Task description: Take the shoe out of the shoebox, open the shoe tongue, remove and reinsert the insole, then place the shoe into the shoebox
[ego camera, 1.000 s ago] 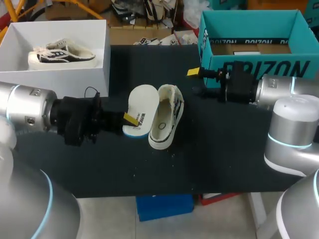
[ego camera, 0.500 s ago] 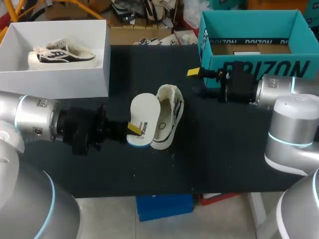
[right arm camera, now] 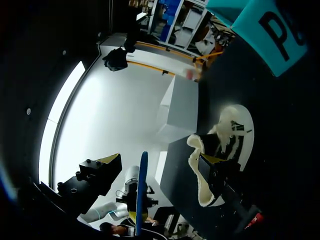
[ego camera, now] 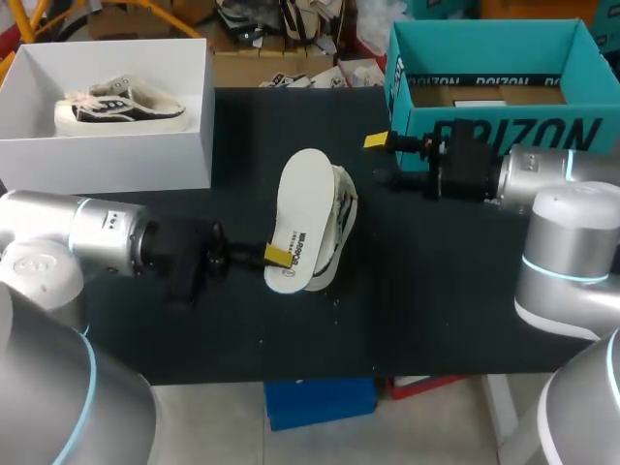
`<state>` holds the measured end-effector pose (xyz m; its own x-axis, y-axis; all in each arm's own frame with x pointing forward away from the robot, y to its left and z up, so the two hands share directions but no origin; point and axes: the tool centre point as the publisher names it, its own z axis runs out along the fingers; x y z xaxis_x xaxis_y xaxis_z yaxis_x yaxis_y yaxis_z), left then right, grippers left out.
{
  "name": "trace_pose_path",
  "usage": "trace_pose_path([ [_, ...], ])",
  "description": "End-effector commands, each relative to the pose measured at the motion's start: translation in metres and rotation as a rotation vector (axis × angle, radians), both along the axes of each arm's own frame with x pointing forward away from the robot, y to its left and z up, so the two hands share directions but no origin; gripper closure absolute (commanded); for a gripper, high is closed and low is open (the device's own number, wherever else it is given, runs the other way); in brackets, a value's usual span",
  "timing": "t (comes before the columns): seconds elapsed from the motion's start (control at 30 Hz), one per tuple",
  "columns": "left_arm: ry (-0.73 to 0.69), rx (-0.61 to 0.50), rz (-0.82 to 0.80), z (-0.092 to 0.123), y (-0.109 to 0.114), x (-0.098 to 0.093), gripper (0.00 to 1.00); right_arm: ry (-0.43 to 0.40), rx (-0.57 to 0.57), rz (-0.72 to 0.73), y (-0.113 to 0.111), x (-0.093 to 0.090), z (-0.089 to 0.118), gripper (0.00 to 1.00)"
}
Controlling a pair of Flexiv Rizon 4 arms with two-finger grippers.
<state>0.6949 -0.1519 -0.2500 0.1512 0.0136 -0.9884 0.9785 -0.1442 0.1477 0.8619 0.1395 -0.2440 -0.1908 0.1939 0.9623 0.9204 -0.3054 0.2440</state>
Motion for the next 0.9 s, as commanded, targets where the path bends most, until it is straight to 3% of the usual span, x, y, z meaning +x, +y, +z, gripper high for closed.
trace_pose_path([
  [0.03, -0.007, -0.036, -0.061, -0.016, -0.012, 0.026, 1.00, 0.000, -0.001, -0.004, 0.001, 0.000, 0.000, 0.00],
  [0.37, -0.026, -0.034, -0.053, -0.042, -0.022, 0.057, 1.00, 0.000, -0.001, -0.004, 0.001, 0.000, 0.000, 0.00],
  [0.9, -0.103, -0.001, 0.016, -0.045, -0.031, 0.097, 1.00, 0.000, -0.001, -0.004, 0.001, 0.000, 0.000, 0.00],
])
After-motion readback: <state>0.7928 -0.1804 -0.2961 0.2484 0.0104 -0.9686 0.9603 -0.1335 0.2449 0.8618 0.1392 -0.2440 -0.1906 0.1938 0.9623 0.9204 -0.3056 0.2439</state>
